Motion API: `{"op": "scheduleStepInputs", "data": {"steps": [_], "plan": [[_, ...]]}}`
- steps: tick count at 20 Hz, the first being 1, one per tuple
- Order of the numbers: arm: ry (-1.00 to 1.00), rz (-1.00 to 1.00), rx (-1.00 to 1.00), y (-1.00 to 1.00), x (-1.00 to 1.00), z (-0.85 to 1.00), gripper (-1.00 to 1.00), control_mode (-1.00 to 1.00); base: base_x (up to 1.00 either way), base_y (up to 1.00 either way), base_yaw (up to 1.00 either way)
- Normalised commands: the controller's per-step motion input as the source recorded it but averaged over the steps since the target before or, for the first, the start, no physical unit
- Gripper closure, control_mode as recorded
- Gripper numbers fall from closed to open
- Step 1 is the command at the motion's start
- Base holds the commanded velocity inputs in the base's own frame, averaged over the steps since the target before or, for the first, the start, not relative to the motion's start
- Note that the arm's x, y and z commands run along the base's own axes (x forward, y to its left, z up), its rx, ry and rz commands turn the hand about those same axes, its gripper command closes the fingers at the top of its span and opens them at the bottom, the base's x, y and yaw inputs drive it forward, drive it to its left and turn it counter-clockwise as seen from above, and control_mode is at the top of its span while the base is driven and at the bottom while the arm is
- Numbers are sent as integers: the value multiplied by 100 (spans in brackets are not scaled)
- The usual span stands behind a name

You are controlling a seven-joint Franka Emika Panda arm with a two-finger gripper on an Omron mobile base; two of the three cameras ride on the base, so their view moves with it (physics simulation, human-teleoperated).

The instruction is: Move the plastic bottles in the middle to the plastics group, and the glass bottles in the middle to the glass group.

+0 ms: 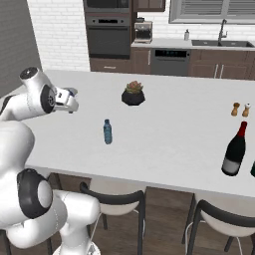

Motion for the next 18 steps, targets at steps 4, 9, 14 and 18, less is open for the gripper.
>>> {"op": "scheduleStepInputs", "data": {"steps": [4,9,14,18], "plan": [[-1,-17,10,-98,14,6,-100,-100,0,0,0],[-1,-2,7,-88,10,2,-100,-100,0,0,0],[-1,23,3,-46,18,-11,-100,-100,0,0,0],[0,18,0,0,36,-32,-100,-100,0,0,0]]}}
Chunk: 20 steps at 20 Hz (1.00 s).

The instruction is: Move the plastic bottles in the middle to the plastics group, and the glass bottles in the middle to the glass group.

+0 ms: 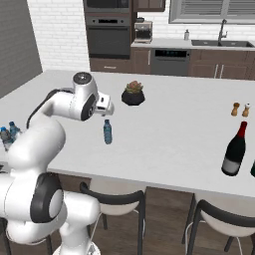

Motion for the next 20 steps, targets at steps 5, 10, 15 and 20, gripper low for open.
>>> {"op": "scheduleStepInputs", "data": {"steps": [5,10,15,20], "plan": [[0,1,-1,0,47,-34,-100,-100,0,0,0],[0,0,-3,-1,48,-43,-100,-100,0,0,0],[0,0,-1,-2,30,-46,-100,-100,0,0,0],[0,0,-2,0,29,-45,-100,-100,0,0,0]]}}
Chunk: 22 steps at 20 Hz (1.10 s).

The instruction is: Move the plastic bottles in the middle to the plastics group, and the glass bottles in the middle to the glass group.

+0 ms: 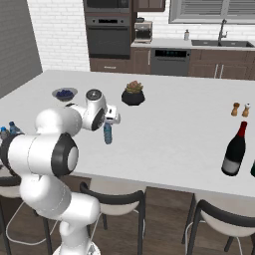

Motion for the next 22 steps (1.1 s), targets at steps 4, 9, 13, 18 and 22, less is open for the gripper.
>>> {"op": "scheduleStepInputs", "data": {"steps": [4,9,13,18,22], "plan": [[0,0,0,1,29,-10,-100,-100,0,0,0],[0,0,0,0,25,0,-100,-100,0,0,0],[0,0,0,1,25,-8,-100,-100,0,0,0],[0,0,0,0,7,-19,-100,-100,0,0,0],[0,0,0,1,13,-21,-100,-100,0,0,0]]}}
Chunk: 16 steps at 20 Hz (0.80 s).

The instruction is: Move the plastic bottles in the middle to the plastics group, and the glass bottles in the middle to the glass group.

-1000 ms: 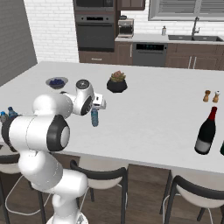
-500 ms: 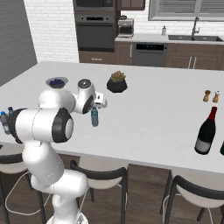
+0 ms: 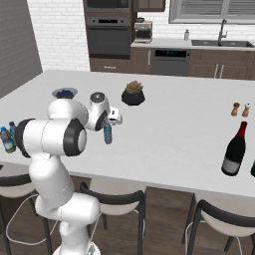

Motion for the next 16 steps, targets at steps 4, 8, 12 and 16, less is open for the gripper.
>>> {"op": "scheduleStepInputs", "data": {"steps": [4,8,12,16], "plan": [[0,0,0,1,21,-8,-100,-100,0,0,0],[0,0,0,0,31,-2,-100,-100,0,0,0],[0,0,0,0,26,-4,-100,-100,0,0,0],[0,0,0,0,9,-14,-100,-100,0,0,0]]}}
